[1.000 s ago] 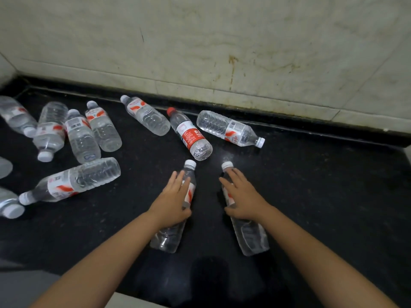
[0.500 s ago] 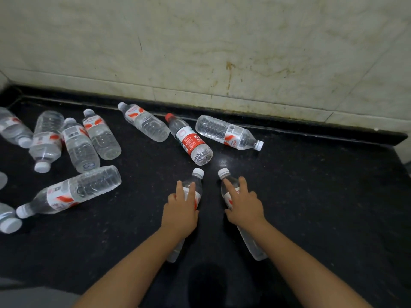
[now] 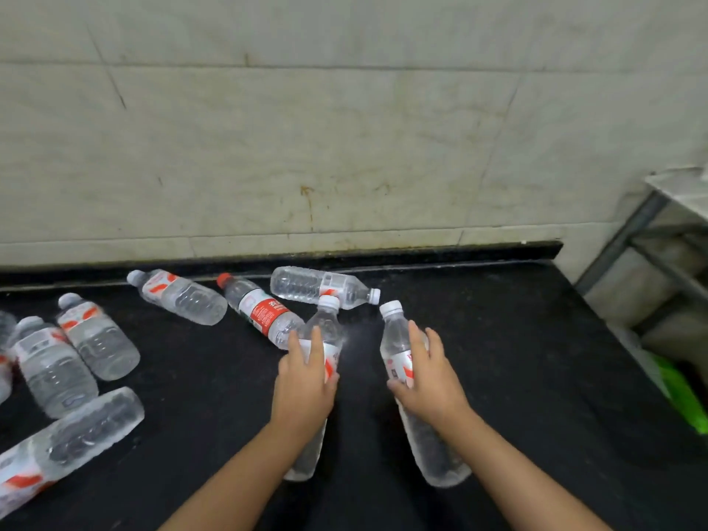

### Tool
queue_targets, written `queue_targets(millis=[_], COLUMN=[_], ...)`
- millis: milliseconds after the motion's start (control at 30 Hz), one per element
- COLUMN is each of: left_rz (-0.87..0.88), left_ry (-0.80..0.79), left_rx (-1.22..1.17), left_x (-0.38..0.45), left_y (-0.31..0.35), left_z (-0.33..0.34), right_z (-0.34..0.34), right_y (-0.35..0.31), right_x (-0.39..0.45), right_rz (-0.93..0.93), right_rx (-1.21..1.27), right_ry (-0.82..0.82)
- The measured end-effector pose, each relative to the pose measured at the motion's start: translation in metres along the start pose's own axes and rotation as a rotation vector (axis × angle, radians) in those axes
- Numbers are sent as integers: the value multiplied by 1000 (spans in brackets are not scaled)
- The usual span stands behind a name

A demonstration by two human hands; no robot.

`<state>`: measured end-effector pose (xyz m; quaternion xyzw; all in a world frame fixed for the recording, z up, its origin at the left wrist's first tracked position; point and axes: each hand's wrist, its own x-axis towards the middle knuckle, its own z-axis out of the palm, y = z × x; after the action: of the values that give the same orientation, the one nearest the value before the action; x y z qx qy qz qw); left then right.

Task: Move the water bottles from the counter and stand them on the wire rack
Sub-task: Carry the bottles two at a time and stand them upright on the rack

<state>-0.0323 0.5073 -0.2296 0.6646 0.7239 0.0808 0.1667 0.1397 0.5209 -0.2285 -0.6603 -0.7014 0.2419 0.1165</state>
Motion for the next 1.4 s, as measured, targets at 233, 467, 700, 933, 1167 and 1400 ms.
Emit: queue_targets(millis=[233,467,700,933,1167,1400], left_rz=[189,298,522,654,693,749], left_ry=[143,447,753,923,968,933], left_rx=[-79,-113,-123,-157,-207,-306], left_x=[-10,-38,-43,-9,60,131], left_y=[121,276,407,509,590,680], left_z=[-23,-19,-27,-28,-3,32], right_z=[-103,-227,-335,-414,-462,-512], right_y=[43,133,224,308,389,463], right_x=[-32,-74,-101,-84,-18,55], right_rz=[-71,-259,-347,-340,-262,-162], right_rx=[177,123,160,203,226,215], right_ry=[242,476,725,954,937,933])
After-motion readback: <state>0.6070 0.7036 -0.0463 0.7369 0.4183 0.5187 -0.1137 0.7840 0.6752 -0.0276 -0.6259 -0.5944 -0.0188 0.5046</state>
